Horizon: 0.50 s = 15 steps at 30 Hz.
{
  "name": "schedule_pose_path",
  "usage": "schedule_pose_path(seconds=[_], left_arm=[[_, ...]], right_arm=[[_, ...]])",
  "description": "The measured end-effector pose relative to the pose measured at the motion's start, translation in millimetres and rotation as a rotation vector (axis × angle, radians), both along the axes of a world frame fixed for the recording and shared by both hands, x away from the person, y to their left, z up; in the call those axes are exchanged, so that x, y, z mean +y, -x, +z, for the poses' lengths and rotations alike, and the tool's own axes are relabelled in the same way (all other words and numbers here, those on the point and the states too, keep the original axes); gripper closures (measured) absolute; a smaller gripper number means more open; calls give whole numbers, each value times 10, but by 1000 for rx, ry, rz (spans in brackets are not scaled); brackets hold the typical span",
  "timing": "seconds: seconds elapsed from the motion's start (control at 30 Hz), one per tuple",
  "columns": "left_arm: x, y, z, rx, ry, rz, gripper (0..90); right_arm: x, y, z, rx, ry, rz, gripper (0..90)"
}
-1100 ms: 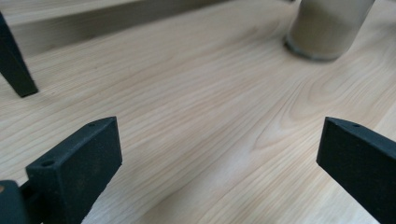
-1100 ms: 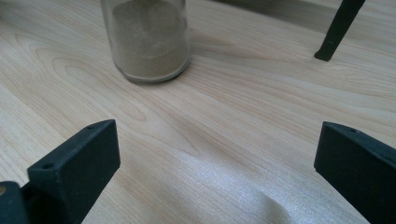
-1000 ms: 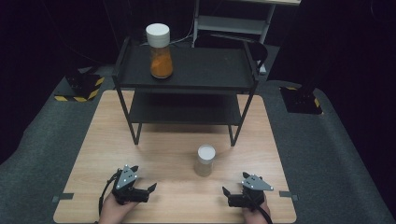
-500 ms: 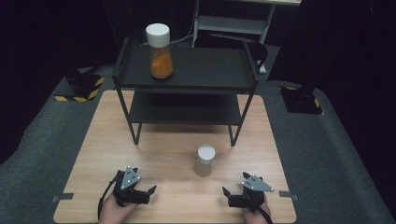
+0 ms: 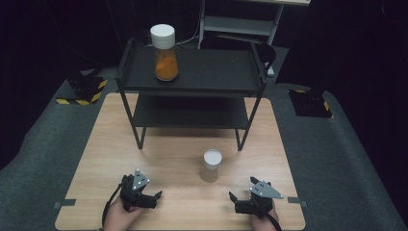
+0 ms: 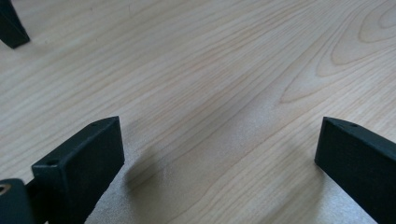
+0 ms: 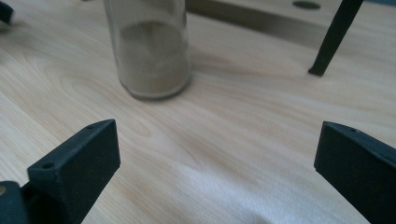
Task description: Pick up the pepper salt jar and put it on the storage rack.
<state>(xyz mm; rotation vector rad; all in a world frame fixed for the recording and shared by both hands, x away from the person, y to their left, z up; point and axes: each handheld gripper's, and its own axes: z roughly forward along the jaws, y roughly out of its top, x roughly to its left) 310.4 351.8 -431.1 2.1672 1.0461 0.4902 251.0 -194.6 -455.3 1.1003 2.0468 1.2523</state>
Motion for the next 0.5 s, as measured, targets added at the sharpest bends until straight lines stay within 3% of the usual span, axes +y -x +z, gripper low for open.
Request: schedule_pose_path(seconds=[0.13,0.27,0.5], left_arm=[[35,-60,7,31,19,2,7],[35,-62,8,32,19,5,4],[34,-61,6,33,21,6,3]], right_arm=[[1,61,56,-41,-39,16,0],[32,128,111,-96,-68,36,0],[140,147,226,-129,-82,46,0]])
